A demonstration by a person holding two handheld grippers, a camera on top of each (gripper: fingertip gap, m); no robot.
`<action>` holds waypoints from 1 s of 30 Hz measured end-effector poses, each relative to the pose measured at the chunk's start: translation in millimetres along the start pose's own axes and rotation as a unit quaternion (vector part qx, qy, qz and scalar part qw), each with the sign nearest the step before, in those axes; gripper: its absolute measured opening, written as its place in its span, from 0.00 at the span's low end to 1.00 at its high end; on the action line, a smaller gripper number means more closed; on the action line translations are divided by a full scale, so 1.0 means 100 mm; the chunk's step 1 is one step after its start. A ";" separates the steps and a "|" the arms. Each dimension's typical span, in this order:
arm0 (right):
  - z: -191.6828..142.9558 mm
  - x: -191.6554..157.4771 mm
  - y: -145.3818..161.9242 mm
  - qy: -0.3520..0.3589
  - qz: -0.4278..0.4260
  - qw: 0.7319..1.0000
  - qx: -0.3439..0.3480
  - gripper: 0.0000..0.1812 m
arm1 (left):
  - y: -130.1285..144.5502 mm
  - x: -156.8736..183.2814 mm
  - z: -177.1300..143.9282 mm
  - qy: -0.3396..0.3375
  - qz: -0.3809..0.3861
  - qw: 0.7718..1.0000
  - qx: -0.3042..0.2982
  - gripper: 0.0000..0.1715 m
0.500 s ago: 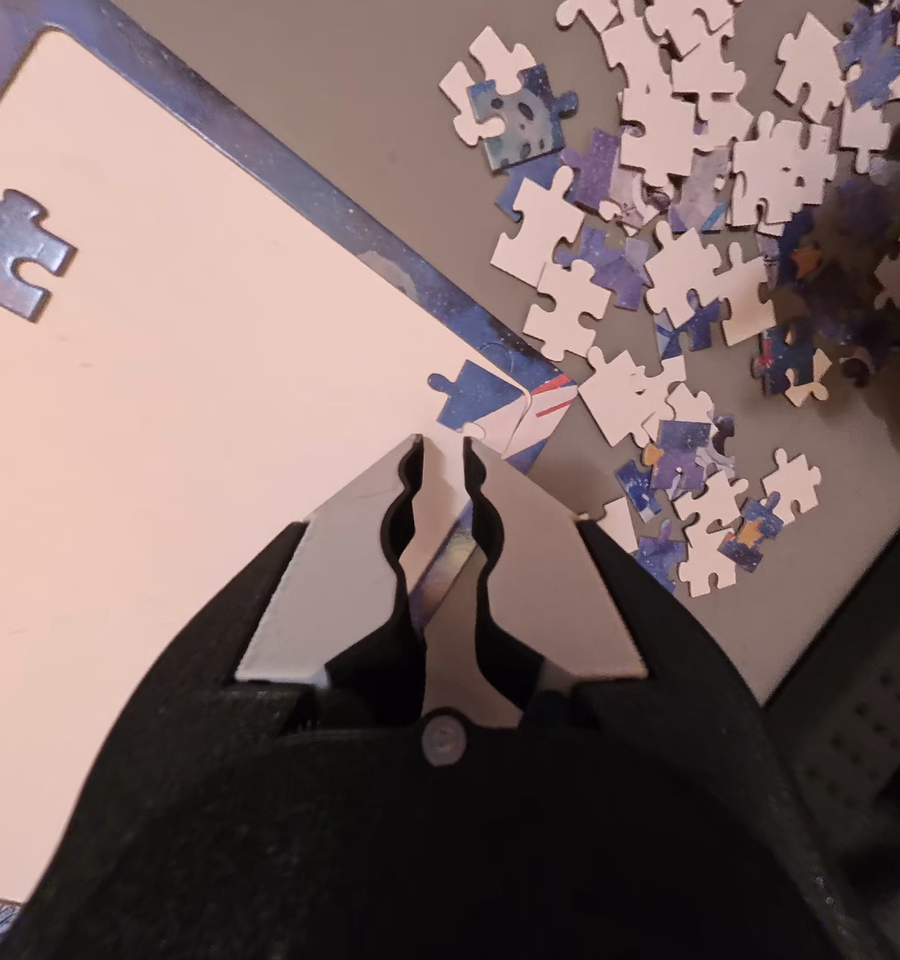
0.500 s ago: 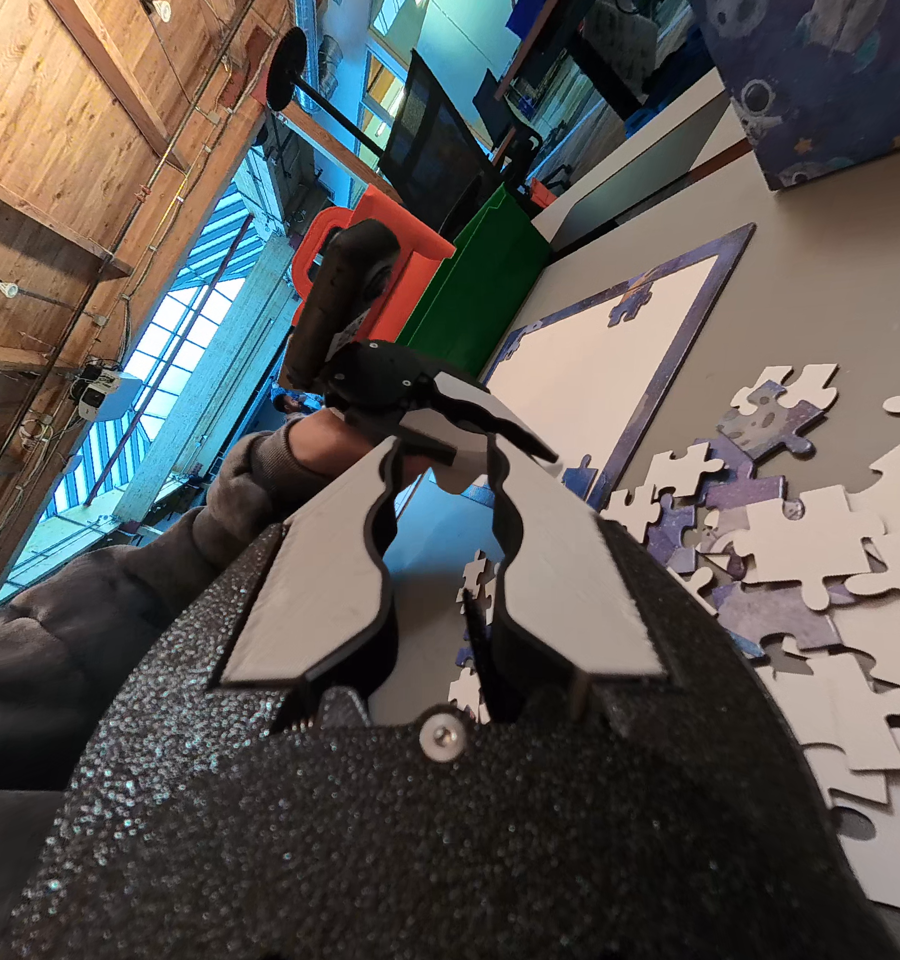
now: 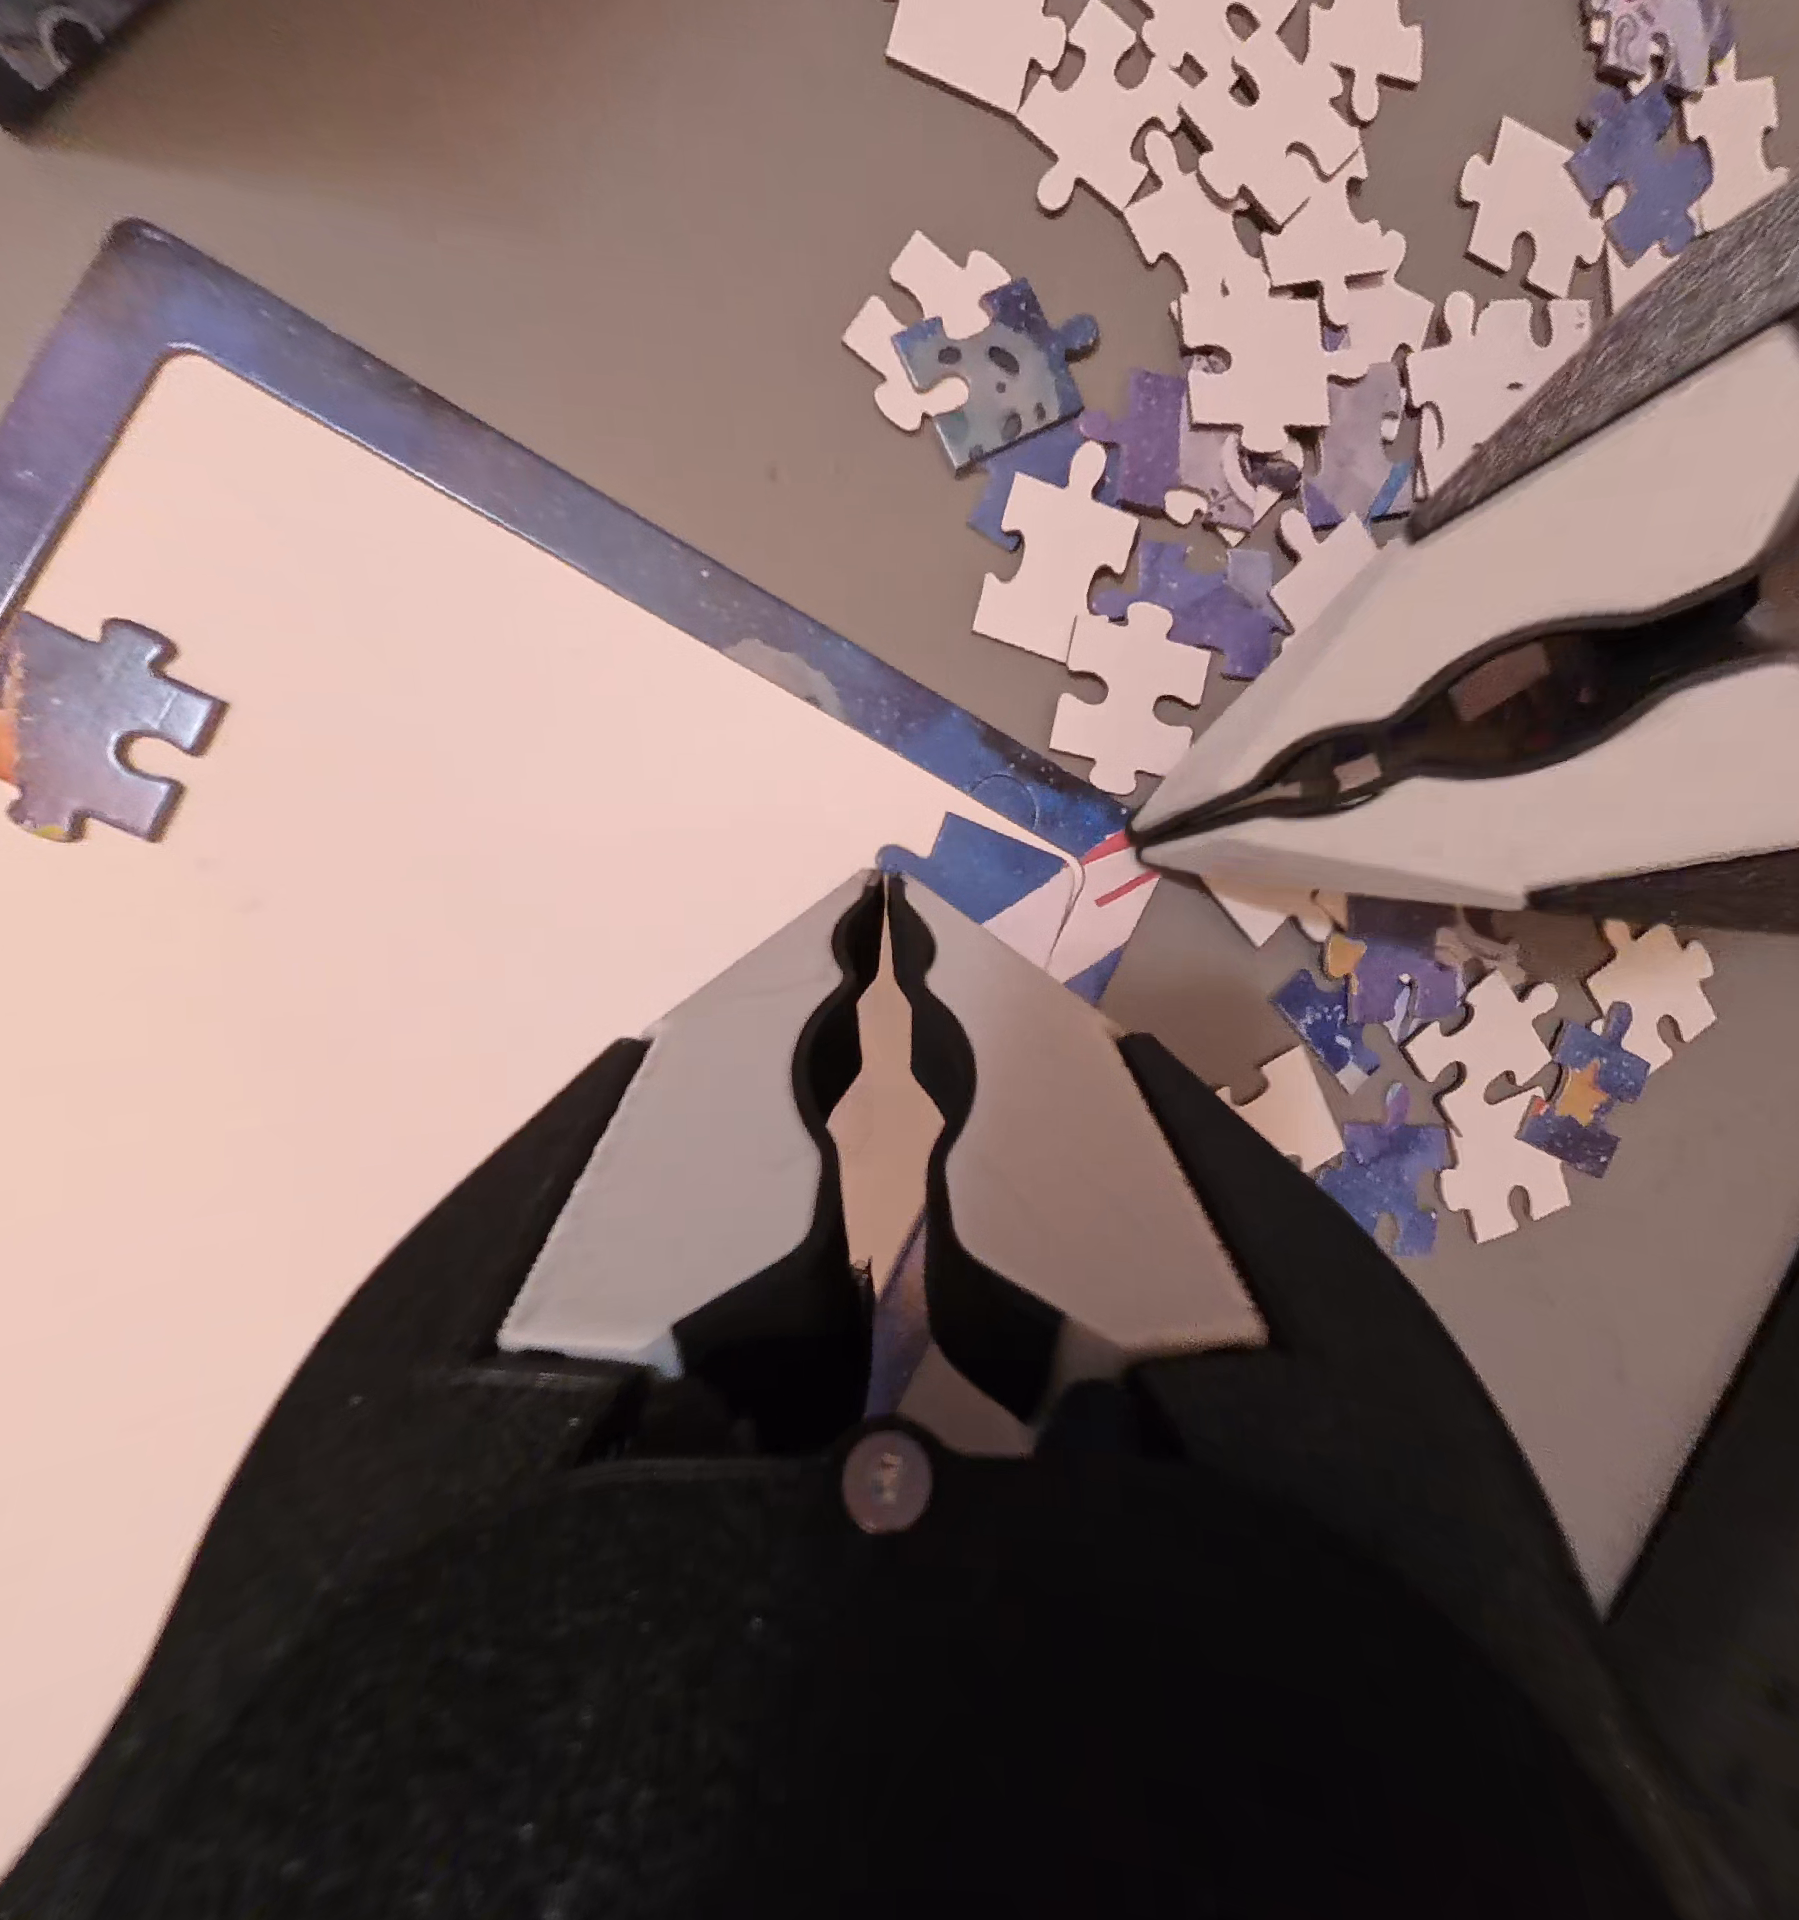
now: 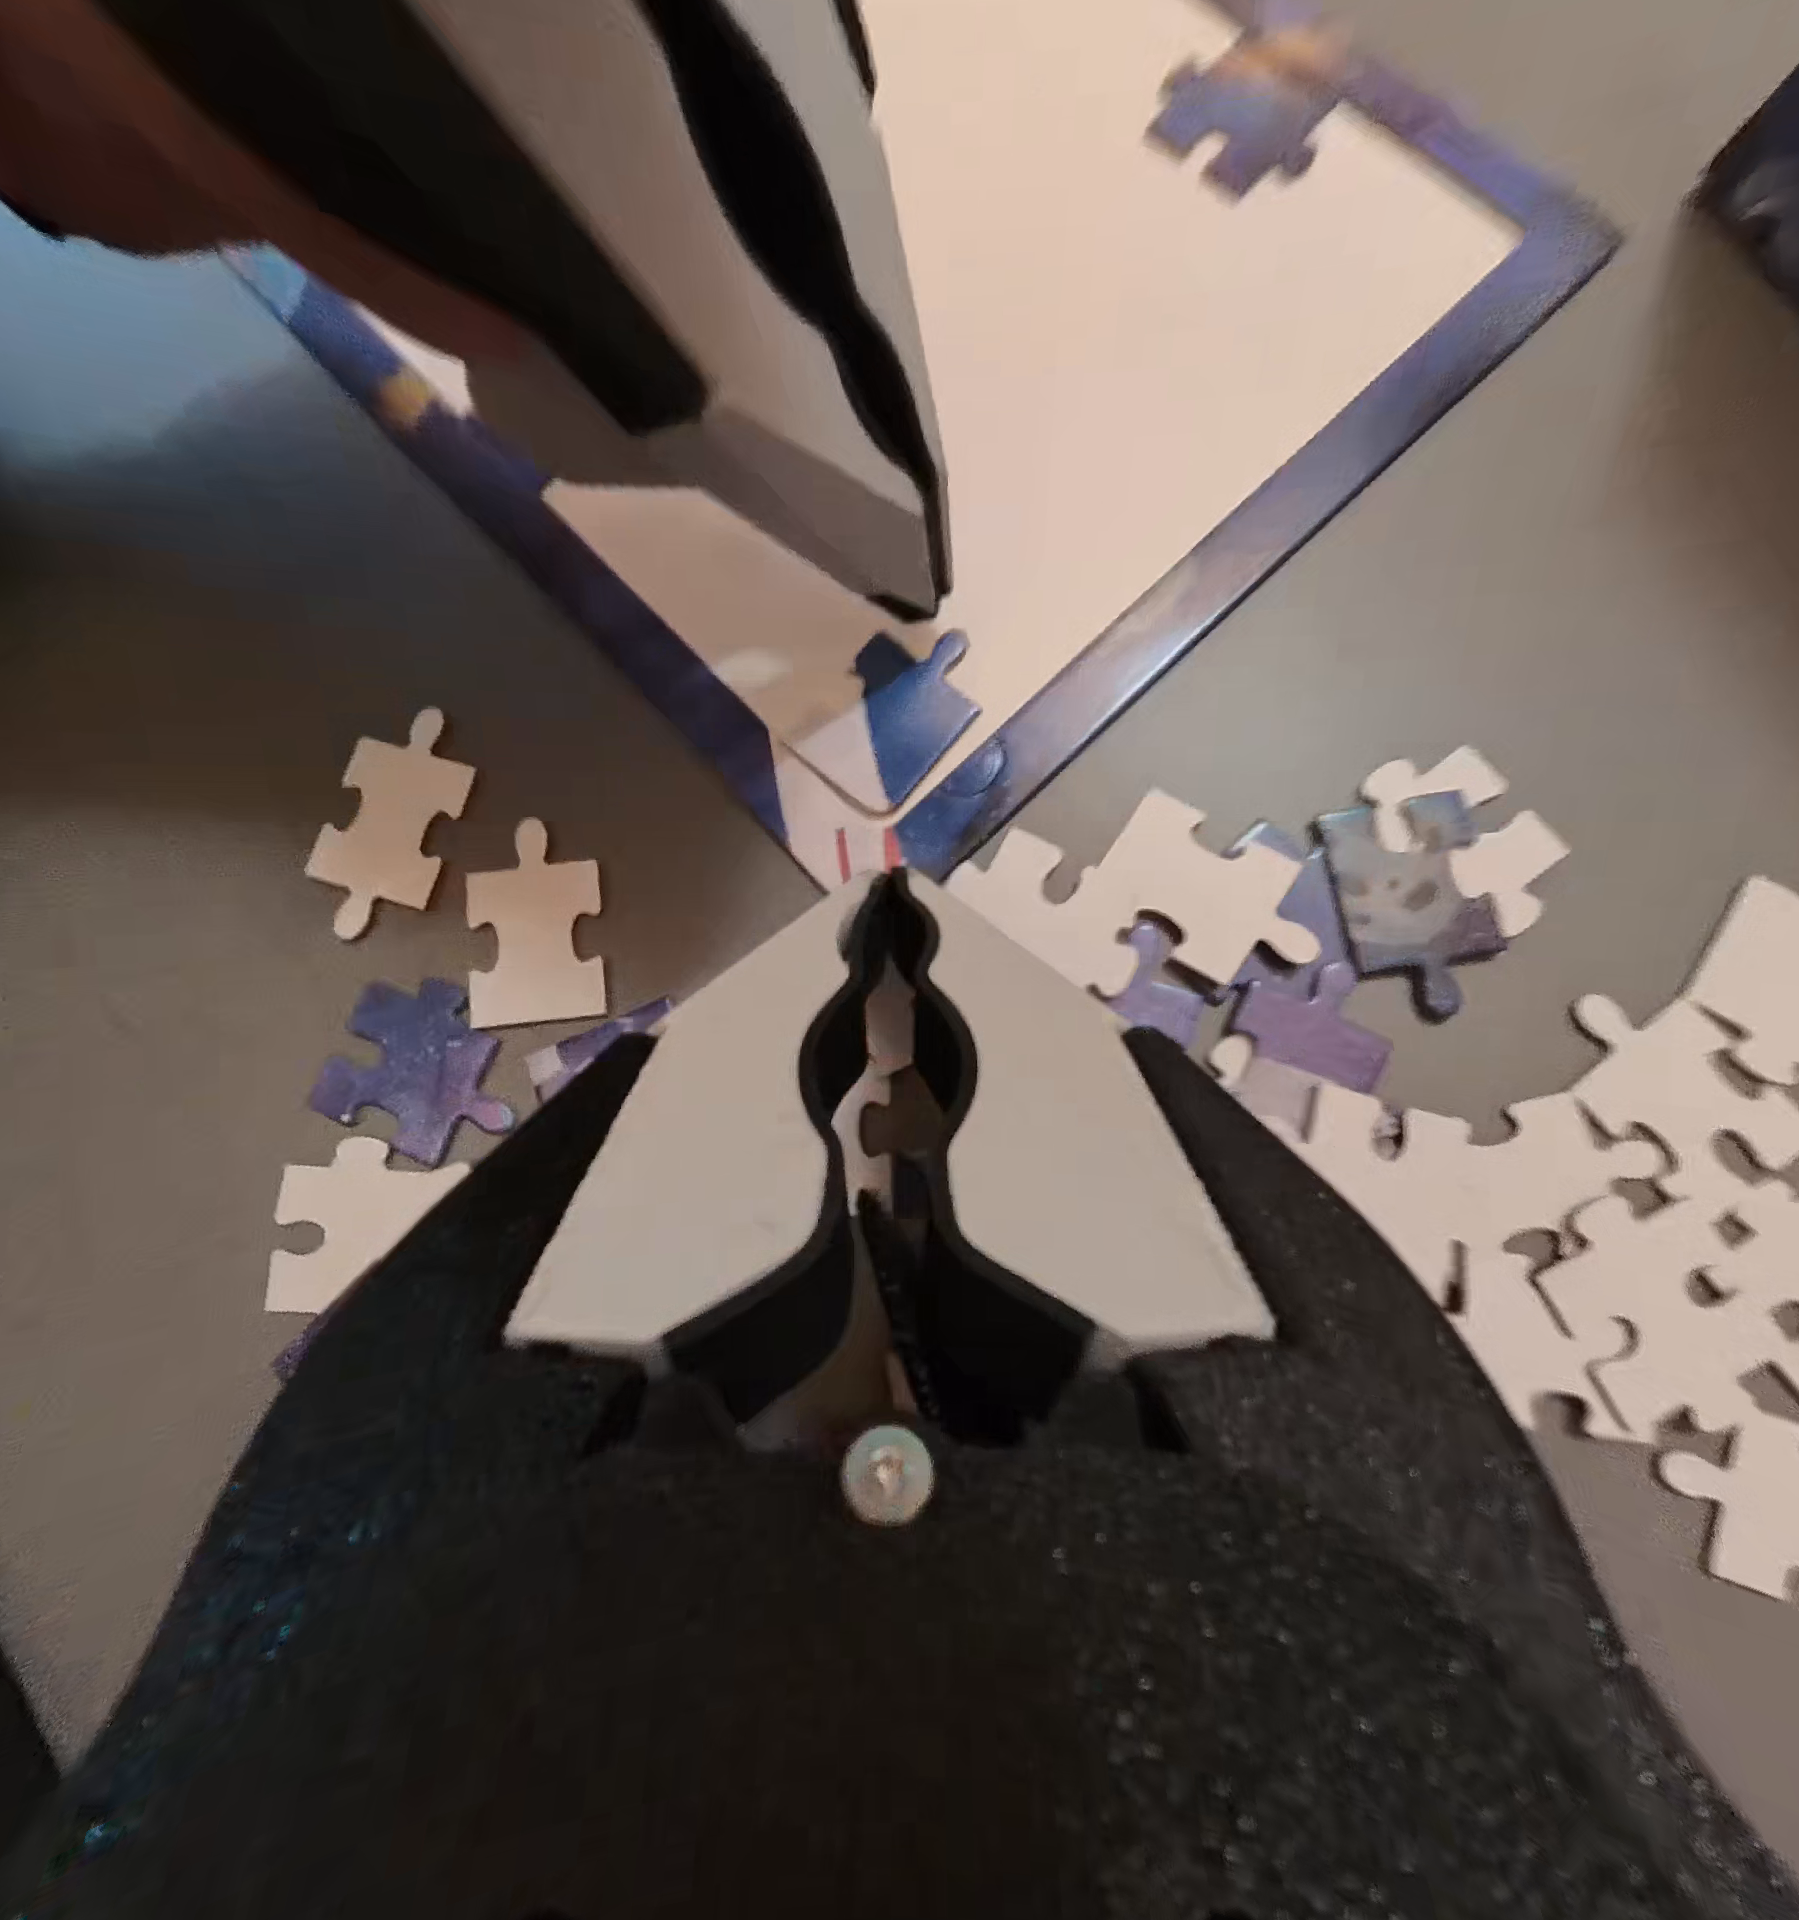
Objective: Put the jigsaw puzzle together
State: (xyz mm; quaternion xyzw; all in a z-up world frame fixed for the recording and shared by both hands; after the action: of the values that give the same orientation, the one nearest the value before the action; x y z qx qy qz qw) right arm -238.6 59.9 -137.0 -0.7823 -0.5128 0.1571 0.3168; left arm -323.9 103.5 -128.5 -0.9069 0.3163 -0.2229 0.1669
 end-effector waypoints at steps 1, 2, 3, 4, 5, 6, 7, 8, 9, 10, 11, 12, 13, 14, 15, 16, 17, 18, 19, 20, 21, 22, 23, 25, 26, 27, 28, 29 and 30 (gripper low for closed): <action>0.02 -0.01 0.00 0.001 -0.002 1.000 0.006 0.00 | 0.01 -0.01 0.01 -0.003 0.000 1.000 0.002 0.00; 0.01 0.02 0.00 0.009 0.002 1.000 0.006 0.00 | 0.03 -0.02 0.02 -0.002 -0.001 1.000 0.001 0.00; 0.02 0.02 0.01 0.009 0.006 1.000 0.002 0.00 | 0.05 -0.01 0.03 0.003 -0.001 1.000 -0.001 0.00; 0.02 0.02 0.02 0.007 0.011 1.000 0.004 0.00 | 0.06 -0.01 0.04 0.006 -0.001 1.000 0.000 0.00; 0.02 0.02 0.02 0.007 0.011 1.000 0.004 0.00 | 0.06 -0.01 0.04 0.008 -0.002 1.000 0.004 0.00; 0.01 0.02 0.02 0.011 0.005 1.000 0.003 0.00 | 0.06 -0.01 0.04 0.009 -0.004 1.000 0.006 0.00; 0.01 0.01 0.01 0.015 -0.002 1.000 0.002 0.00 | 0.06 0.00 0.04 0.011 -0.005 1.000 0.008 0.00; 0.01 0.01 0.00 0.021 -0.009 1.000 0.003 0.00 | 0.07 0.00 0.05 0.014 -0.005 1.000 0.009 0.00; -0.02 0.01 -0.03 0.027 -0.017 0.999 0.014 0.00 | 0.07 0.01 0.05 0.013 -0.005 1.000 0.011 0.00; -0.04 0.00 -0.07 0.028 -0.020 0.999 0.028 0.00 | 0.07 0.01 0.05 0.011 -0.003 1.000 0.013 0.00; -0.05 -0.01 -0.09 0.026 -0.017 0.999 0.032 0.00 | 0.06 0.01 0.05 0.012 -0.003 1.000 0.015 0.00; -0.02 -0.01 -0.06 0.020 -0.014 0.999 0.021 0.00 | 0.06 0.01 0.05 0.011 -0.002 1.000 0.016 0.00; 0.01 -0.02 -0.01 0.016 -0.015 1.000 0.005 0.00 | 0.05 0.01 0.05 0.007 -0.002 1.000 0.018 0.01; 0.02 -0.02 -0.01 0.017 -0.018 1.000 0.008 0.00 | 0.05 0.00 0.05 -0.001 0.002 1.000 0.021 0.01; 0.02 -0.04 0.00 0.011 -0.018 1.000 0.005 0.00 | 0.03 0.01 0.04 -0.007 0.013 1.000 0.027 0.01; 0.03 -0.04 0.00 0.012 -0.017 1.000 0.008 0.00 | 0.02 0.05 0.02 -0.008 0.032 0.999 0.037 0.01; 0.03 -0.04 0.00 0.012 -0.016 1.000 0.008 0.00 | 0.01 0.11 0.00 -0.005 0.056 0.997 0.046 0.01; 0.03 -0.04 0.00 0.012 -0.016 1.000 0.007 0.00 | 0.01 0.18 -0.01 -0.003 0.081 0.995 0.050 0.01; 0.03 -0.04 0.00 0.012 -0.015 1.000 0.007 0.00 | 0.03 0.23 0.00 -0.005 0.103 0.994 0.046 0.02; 0.03 -0.04 0.00 0.012 -0.015 1.000 0.007 0.00 | 0.06 0.28 0.01 -0.007 0.118 0.992 0.037 0.04; 0.03 -0.04 0.00 0.012 -0.015 1.000 0.008 0.00 | 0.08 0.29 0.03 -0.015 0.123 0.992 0.028 0.09; 0.03 -0.04 0.00 0.010 -0.012 1.000 0.010 0.00 | 0.11 0.29 0.06 -0.019 0.124 0.992 0.018 0.13; 0.03 -0.04 0.00 0.008 -0.009 1.000 0.012 0.00 | 0.12 0.28 0.08 -0.024 0.120 0.992 0.012 0.16; 0.03 -0.03 0.01 0.005 -0.005 1.000 0.015 0.00 | 0.11 0.23 0.09 -0.037 0.103 0.994 0.021 0.18; 0.03 -0.03 0.01 0.005 -0.005 1.000 0.015 0.00 | 0.10 0.22 0.09 -0.034 0.092 0.995 0.023 0.18; 0.03 -0.03 0.01 0.005 -0.006 1.000 0.015 0.00 | 0.10 0.22 0.09 -0.031 0.082 0.996 0.024 0.18; 0.03 -0.03 0.01 0.005 -0.006 1.000 0.015 0.00 | 0.10 0.21 0.09 -0.031 0.079 0.996 0.026 0.17; 0.03 -0.03 0.01 0.005 -0.005 1.000 0.016 0.00 | 0.10 0.20 0.08 -0.034 0.081 0.996 0.025 0.15; 0.03 -0.03 0.01 0.004 -0.004 1.000 0.017 0.00 | 0.11 0.19 0.08 -0.033 0.086 0.996 0.022 0.15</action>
State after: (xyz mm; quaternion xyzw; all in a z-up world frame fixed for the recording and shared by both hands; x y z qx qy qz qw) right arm -240.9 57.8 -140.1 -0.7754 -0.5121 0.1613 0.3323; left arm -312.2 83.7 -134.2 -0.8792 0.3826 -0.1849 0.2156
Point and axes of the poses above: each gripper's, where its closed fingertips meet, z out along the fingers, y out of its underside, x = y × z across the jaws, the point moved 5 cm from there along -z, back along the fingers, and after that the axes turned 13 degrees about -z, right-handed, at the moved point
